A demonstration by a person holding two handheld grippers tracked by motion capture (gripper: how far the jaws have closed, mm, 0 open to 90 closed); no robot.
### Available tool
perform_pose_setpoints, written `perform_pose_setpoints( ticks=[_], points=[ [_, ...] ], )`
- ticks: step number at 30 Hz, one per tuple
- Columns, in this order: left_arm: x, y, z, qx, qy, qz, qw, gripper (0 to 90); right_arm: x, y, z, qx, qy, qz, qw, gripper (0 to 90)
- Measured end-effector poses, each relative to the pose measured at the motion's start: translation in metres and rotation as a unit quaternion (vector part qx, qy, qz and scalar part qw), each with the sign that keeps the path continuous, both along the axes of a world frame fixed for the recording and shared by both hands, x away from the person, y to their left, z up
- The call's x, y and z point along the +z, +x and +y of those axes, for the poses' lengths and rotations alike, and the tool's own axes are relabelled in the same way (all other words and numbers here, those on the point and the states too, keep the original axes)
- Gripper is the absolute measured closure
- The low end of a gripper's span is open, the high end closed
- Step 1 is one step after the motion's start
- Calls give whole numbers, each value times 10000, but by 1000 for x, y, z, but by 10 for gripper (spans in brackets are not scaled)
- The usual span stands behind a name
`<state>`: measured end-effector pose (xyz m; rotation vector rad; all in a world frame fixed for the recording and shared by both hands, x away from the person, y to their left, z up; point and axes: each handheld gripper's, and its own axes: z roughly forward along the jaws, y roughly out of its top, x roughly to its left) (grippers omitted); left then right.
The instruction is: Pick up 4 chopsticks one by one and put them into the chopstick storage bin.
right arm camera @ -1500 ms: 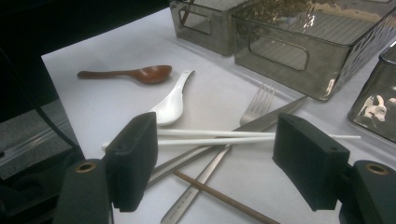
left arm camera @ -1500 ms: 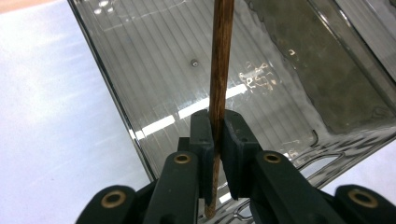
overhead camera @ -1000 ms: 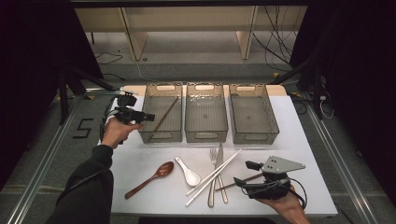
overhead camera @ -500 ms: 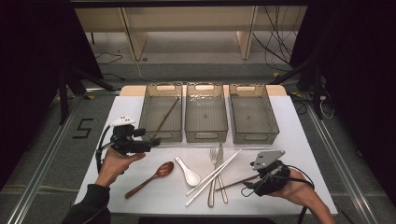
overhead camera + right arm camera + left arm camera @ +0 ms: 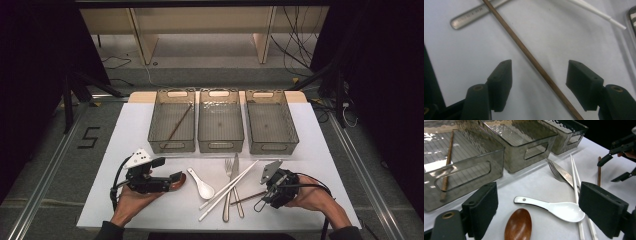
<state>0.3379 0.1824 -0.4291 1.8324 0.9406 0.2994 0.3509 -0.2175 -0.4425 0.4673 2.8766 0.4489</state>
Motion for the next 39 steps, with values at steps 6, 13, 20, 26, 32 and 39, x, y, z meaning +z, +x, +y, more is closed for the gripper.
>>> perform_pose_setpoints(
  ticks=[6, 13, 20, 26, 32, 39],
  points=[
    [-5, -5, -2, -54, 73, 7, 10000, 155, -6, 8, 1, 37, -143, 89, 9999, 439],
    [-10, -8, -3, -63, 136, 70, 9999, 155, -12, 12, 3, 114, -323, 172, 9993, 495],
    [-13, -8, -4, -67, 194, 107, 9997, 155, -13, 14, 8, 180, -471, 337, 9982, 577],
    [-14, -8, -4, -86, 195, 119, 9997, 156, -12, 13, 10, 313, -559, 426, 9970, 662],
    [-14, -8, -6, -130, 226, 143, 9996, 156, -12, 11, 13, 450, -651, 420, 9960, 717],
    [-16, -7, -6, -135, 203, 186, 9995, 157, -11, 2, 14, 970, -912, 282, 9907, 784]
  ],
)
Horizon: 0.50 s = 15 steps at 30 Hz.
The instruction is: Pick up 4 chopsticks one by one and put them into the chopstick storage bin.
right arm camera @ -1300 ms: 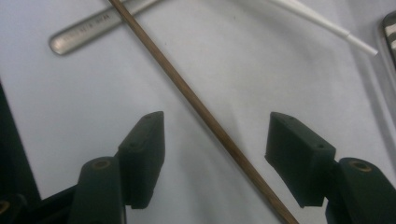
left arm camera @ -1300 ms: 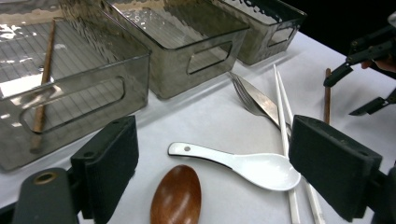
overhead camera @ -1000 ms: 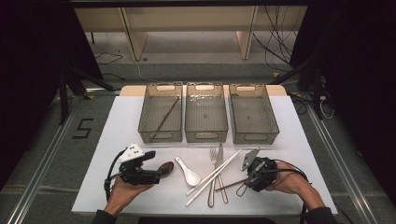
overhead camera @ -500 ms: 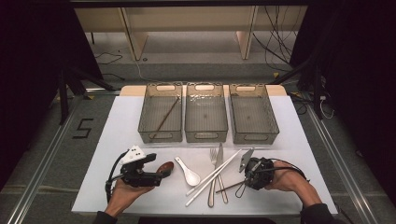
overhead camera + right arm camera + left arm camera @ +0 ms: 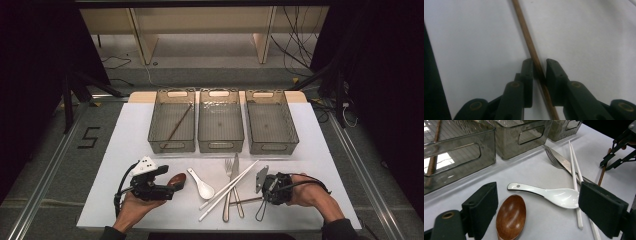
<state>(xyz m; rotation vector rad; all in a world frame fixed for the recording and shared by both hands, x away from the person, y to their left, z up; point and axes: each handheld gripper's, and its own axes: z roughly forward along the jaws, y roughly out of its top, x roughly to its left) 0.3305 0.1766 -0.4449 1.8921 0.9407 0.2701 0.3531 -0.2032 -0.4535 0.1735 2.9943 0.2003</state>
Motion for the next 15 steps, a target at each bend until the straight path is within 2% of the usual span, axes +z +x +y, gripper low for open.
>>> perform_pose_setpoints(
  ticks=[9, 15],
  points=[
    [-1, 1, 0, 15, -8, 43, 10000, 156, 0, -5, -2, 219, -82, -20, 9997, 844],
    [-2, 2, 0, 11, 3, 59, 10000, 157, 1, -8, -8, 234, 12, 27, 9997, 853]
  ],
)
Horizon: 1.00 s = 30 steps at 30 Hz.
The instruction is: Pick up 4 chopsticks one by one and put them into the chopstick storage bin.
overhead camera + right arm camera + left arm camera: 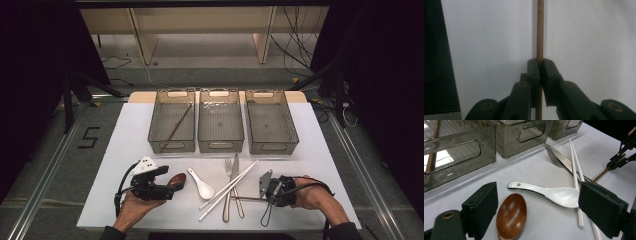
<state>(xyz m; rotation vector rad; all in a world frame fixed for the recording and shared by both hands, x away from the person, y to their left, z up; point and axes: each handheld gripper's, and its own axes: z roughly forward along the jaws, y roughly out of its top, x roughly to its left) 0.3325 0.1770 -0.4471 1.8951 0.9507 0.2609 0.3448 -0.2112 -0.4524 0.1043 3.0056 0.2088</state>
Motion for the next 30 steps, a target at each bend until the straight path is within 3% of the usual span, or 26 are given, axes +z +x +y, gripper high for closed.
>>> perform_pose_setpoints(
  ticks=[2, 8, 10, 11, 12, 13, 14, 18, 20, 21, 22, 23, 24, 25, 26, 27, 28, 30],
  points=[
    [0, 0, 0, 11, 0, -4, 10000, 156, 3, -1, -2, -51, 43, 9, 10000, 854],
    [0, 1, 1, 28, -7, 18, 10000, 156, 19, -2, -9, -268, 553, -72, 9981, 855],
    [0, 1, 1, 35, -11, 20, 10000, 156, 25, -1, -9, -474, 796, -117, 9956, 855],
    [0, 1, 1, 35, -11, 20, 10000, 157, 25, -1, -9, -474, 796, -117, 9956, 855],
    [0, 1, 1, 51, -28, 18, 10000, 156, 32, 0, -9, -660, 1031, -144, 9924, 855],
    [0, 1, 1, 51, -28, 18, 10000, 156, 32, 0, -9, -660, 1031, -144, 9924, 855],
    [0, 1, 1, 50, -17, 9, 10000, 156, 38, 2, -8, -896, 1336, -184, 9868, 855],
    [0, 0, 1, 47, -24, -9, 10000, 156, 50, 4, -4, -1410, 1981, -232, 9697, 855],
    [0, 0, 1, 44, -33, -6, 10000, 156, 54, 5, -2, -1712, 2332, -193, 9571, 855],
    [0, 0, 1, 44, -33, -6, 10000, 156, 54, 5, -2, -1712, 2332, -193, 9571, 855],
    [1, 0, 0, 34, -36, -2, 10000, 156, 58, 6, 1, -1931, 2695, -163, 9433, 854],
    [1, 0, 0, 34, -36, -2, 10000, 156, 58, 6, 1, -1931, 2695, -163, 9433, 854],
    [1, 0, -1, 12, -60, 1, 10000, 156, 60, 7, 3, -2136, 3024, -161, 9288, 854],
    [1, -1, -2, 1, -76, 5, 10000, 156, 61, 7, 5, -2229, 3164, -170, 9219, 854],
    [2, -1, -2, -9, -90, 4, 10000, 156, 62, 7, 7, -2301, 3283, -179, 9159, 854],
    [2, -1, -2, -9, -90, 4, 10000, 156, 62, 7, 7, -2301, 3283, -179, 9159, 854],
    [3, -2, -5, -28, -122, 16, 9999, 157, 63, 7, 10, -2384, 3479, -163, 9066, 854],
    [4, -2, -7, -81, -134, 42, 9999, 156, 63, 6, 13, -2482, 3665, -179, 8965, 854]
  ],
)
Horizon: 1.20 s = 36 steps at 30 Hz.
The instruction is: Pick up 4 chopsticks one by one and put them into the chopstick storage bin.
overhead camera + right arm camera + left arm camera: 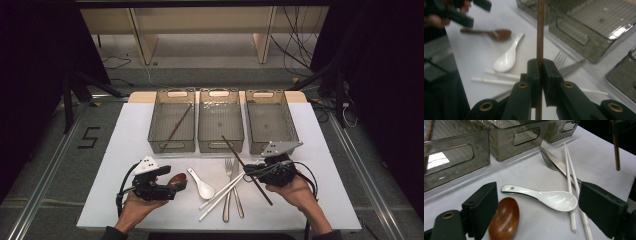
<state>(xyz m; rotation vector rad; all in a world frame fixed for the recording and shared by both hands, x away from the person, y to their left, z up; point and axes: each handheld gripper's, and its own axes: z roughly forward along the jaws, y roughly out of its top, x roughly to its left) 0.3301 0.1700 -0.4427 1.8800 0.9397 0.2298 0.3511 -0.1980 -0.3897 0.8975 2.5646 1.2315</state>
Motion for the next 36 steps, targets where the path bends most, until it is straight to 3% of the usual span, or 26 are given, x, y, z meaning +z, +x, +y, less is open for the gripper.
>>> perform_pose_setpoints(
  ticks=[1, 2, 3, 6, 14, 18, 23, 26, 31, 36],
  points=[
    [0, 0, 0, 0, 0, 0, 10000, 156, 0, 0, 0, 0, 0, 0, 10000, 854],
    [1, -1, -4, -30, -67, 28, 10000, 156, -2, 1, 1, -159, 300, 53, 9994, 854],
    [1, -1, -4, -30, -67, 28, 10000, 156, -2, 1, 1, -159, 300, 53, 9994, 854],
    [3, -2, -13, -182, -173, 106, 9996, 157, -7, 1, 7, -278, 601, 81, 9978, 854],
    [5, -1, -34, -423, -265, 266, 9984, 159, -16, -3, 17, -456, 937, 70, 9945, 854],
    [9, 3, -52, -575, -386, 399, 9968, 161, -15, -6, 20, -570, 1193, 38, 9912, 853],
    [11, 7, -64, -696, -386, 498, 9956, 162, -16, -7, 22, -642, 1250, 1, 9901, 854],
    [9, 13, -76, -746, -444, 658, 9941, 164, -18, -8, 24, -722, 1293, -28, 9890, 853],
    [8, 15, -88, -871, -432, 677, 9930, 196, -19, -9, 26, -740, 1332, -70, 9883, 854],
    [9, 17, -102, -1020, -565, 777, 9901, 249, -19, -10, 29, -730, 1414, -65, 9872, 853]
  ],
)
